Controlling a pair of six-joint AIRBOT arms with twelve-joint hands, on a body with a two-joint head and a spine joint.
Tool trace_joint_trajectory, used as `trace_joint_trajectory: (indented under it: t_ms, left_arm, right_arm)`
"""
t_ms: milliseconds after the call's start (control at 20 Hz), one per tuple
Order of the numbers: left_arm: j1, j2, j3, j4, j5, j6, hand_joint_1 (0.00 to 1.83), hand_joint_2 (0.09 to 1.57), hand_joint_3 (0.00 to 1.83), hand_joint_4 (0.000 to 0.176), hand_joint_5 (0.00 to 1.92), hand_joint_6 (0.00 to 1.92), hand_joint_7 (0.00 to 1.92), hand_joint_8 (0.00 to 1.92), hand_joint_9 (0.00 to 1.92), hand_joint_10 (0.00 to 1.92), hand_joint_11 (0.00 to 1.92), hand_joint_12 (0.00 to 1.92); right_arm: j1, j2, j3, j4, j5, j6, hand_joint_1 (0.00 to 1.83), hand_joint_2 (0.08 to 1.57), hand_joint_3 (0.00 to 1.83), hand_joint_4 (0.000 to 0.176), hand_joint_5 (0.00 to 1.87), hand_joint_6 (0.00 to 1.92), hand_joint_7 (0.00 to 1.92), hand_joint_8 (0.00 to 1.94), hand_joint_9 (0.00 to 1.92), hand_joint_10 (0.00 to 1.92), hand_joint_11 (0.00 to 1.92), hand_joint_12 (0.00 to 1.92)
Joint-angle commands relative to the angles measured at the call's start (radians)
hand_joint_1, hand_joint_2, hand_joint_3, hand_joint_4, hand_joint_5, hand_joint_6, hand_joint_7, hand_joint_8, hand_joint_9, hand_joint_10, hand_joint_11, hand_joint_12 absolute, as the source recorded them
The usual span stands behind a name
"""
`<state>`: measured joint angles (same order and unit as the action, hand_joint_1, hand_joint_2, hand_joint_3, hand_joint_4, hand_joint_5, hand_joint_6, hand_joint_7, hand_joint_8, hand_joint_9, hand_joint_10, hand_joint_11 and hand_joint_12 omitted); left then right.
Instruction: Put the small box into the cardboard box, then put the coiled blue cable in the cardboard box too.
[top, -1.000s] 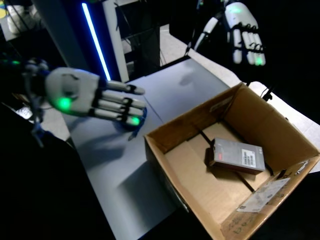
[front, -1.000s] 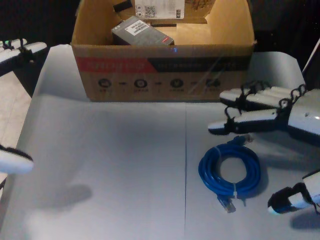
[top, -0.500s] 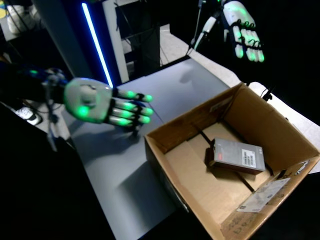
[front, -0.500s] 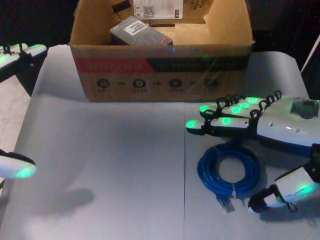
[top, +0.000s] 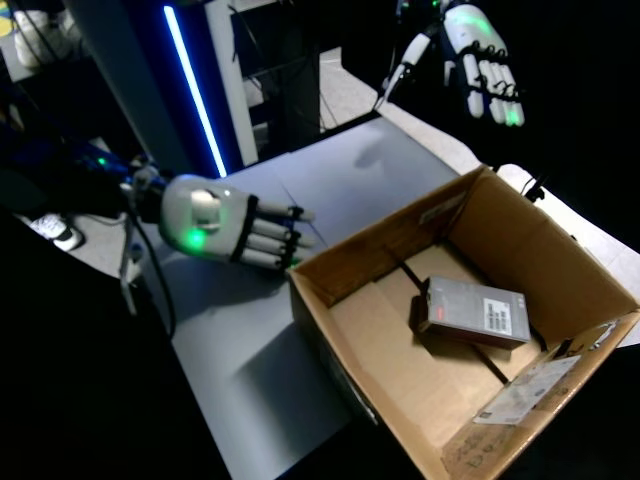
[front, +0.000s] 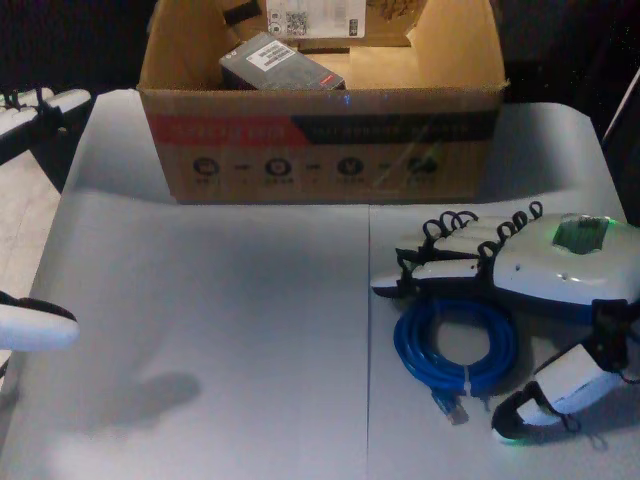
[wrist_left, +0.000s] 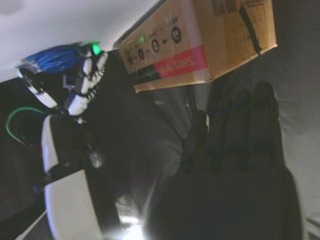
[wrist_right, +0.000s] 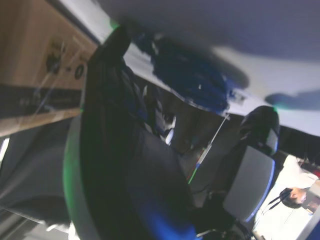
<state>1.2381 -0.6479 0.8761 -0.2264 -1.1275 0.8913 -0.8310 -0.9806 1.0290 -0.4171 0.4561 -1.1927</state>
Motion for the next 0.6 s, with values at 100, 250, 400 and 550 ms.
trace_joint_trajectory:
  t_ms: [100, 250, 400, 550]
  left_arm:
    - [-0.007, -0.012, 0.001, -0.015, -0.123, -0.008, 0.76, 0.76, 0.01, 0.175, 0.01, 0.0, 0.0, 0.0, 0.0, 0.0, 0.0, 0.0]
    - [-0.005, -0.013, 0.001, -0.015, -0.128, -0.014, 0.76, 0.76, 0.01, 0.176, 0.02, 0.0, 0.0, 0.0, 0.0, 0.0, 0.0, 0.0]
    - [-0.002, -0.016, 0.001, -0.015, -0.131, -0.018, 0.76, 0.77, 0.01, 0.176, 0.03, 0.0, 0.0, 0.0, 0.0, 0.0, 0.0, 0.0]
    - [0.001, -0.017, 0.001, -0.015, -0.135, -0.023, 0.75, 0.77, 0.0, 0.176, 0.04, 0.01, 0.0, 0.0, 0.0, 0.0, 0.03, 0.02]
  right_arm:
    - [0.016, -0.014, 0.012, 0.003, 0.055, 0.003, 0.98, 0.79, 0.0, 0.176, 0.32, 0.0, 0.1, 0.0, 0.15, 0.01, 0.01, 1.02]
    - [0.016, -0.016, 0.017, 0.003, 0.044, 0.003, 0.99, 0.78, 0.0, 0.176, 0.41, 0.0, 0.23, 0.0, 0.28, 0.01, 0.12, 1.03]
    - [0.016, -0.016, 0.017, 0.003, 0.042, 0.003, 1.04, 0.82, 0.0, 0.117, 0.57, 0.0, 0.4, 0.01, 0.52, 0.04, 0.31, 1.09]
    - [0.016, -0.016, 0.017, 0.003, 0.042, 0.003, 1.06, 0.84, 0.0, 0.043, 0.69, 0.01, 0.61, 0.04, 0.79, 0.1, 0.55, 1.13]
